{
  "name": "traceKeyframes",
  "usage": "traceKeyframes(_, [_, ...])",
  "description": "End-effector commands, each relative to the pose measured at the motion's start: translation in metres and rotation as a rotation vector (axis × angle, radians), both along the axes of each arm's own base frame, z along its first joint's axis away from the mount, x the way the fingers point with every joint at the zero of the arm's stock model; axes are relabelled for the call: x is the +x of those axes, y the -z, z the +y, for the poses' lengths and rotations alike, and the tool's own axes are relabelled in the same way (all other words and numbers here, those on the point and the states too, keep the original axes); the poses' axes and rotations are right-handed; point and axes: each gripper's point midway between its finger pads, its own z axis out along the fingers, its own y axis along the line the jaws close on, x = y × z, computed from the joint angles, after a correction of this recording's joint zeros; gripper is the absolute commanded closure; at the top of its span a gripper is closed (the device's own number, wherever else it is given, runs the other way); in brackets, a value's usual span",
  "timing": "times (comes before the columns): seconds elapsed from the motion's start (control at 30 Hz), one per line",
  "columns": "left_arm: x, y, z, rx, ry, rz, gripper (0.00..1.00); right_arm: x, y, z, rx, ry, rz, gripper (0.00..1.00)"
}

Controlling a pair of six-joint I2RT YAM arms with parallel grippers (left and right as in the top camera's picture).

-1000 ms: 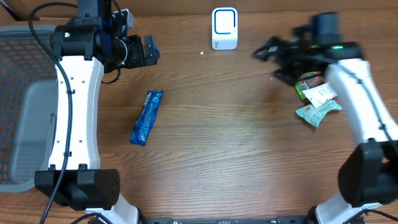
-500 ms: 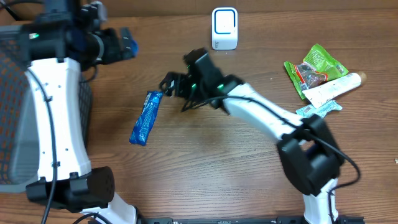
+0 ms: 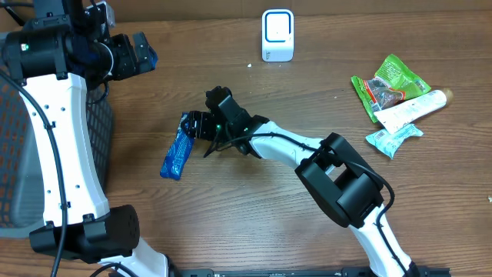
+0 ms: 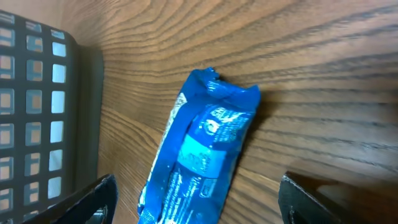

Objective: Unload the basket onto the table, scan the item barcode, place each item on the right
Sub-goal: 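Grasp the blue packet with the right gripper and lift it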

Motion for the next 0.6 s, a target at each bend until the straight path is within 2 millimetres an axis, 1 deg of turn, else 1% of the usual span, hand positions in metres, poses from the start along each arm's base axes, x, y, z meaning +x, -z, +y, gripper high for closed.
traceKeyframes(0.0, [0.0, 0.0, -0.001, 0.012, 0.008, 0.001, 0.0, 0.004, 0.021, 0.001, -0.036, 0.035, -0.02, 0.2])
traceKeyframes(0.03, [0.0, 0.001, -0.001, 0.012, 0.008, 0.001, 0.0, 0.004, 0.025, 0.002, -0.032, 0.033, -0.022, 0.21])
traceKeyframes(0.13, [0.0, 0.001, -0.001, 0.012, 0.009, 0.001, 0.0, 0.004, 0.044, 0.0, -0.05, 0.041, -0.01, 0.33])
traceKeyframes(0.2, [0.0, 0.001, -0.001, 0.012, 0.008, 0.001, 0.0, 0.003, 0.058, -0.001, -0.057, 0.043, 0.003, 0.4])
traceKeyframes(0.23, [0.0, 0.001, -0.001, 0.012, 0.008, 0.001, 0.0, 0.002, 0.07, -0.001, -0.057, 0.057, 0.025, 0.42])
traceKeyframes(0.27, [0.0, 0.001, -0.001, 0.012, 0.008, 0.001, 0.0, 0.002, 0.081, -0.002, -0.059, 0.059, 0.031, 0.48])
traceKeyframes(0.3, [0.0, 0.001, -0.001, 0.012, 0.008, 0.001, 0.0, 0.001, 0.086, -0.002, -0.058, 0.063, 0.04, 0.5])
traceKeyframes(0.33, [0.0, 0.001, -0.001, 0.012, 0.009, 0.001, 0.0, -0.003, 0.094, -0.002, -0.058, 0.061, 0.065, 0.59])
traceKeyframes(0.37, [0.0, 0.001, -0.001, 0.012, 0.008, 0.001, 0.0, -0.005, 0.095, -0.002, -0.054, 0.052, 0.074, 0.64])
traceKeyframes(0.4, [0.0, 0.001, -0.001, 0.012, 0.009, 0.001, 0.01, -0.006, 0.095, -0.002, -0.05, 0.042, 0.087, 0.72])
traceKeyframes(0.47, [0.0, 0.001, -0.001, 0.012, 0.008, 0.001, 0.0, -0.01, 0.089, -0.001, 0.004, -0.016, 0.141, 0.85])
traceKeyframes(0.5, [0.0, 0.001, -0.001, 0.013, 0.009, 0.001, 0.0, -0.011, 0.084, -0.002, 0.036, -0.046, 0.169, 0.9])
traceKeyframes(0.57, [0.0, 0.001, -0.001, 0.012, 0.008, 0.001, 0.0, -0.011, 0.066, -0.01, 0.144, -0.135, 0.251, 0.93])
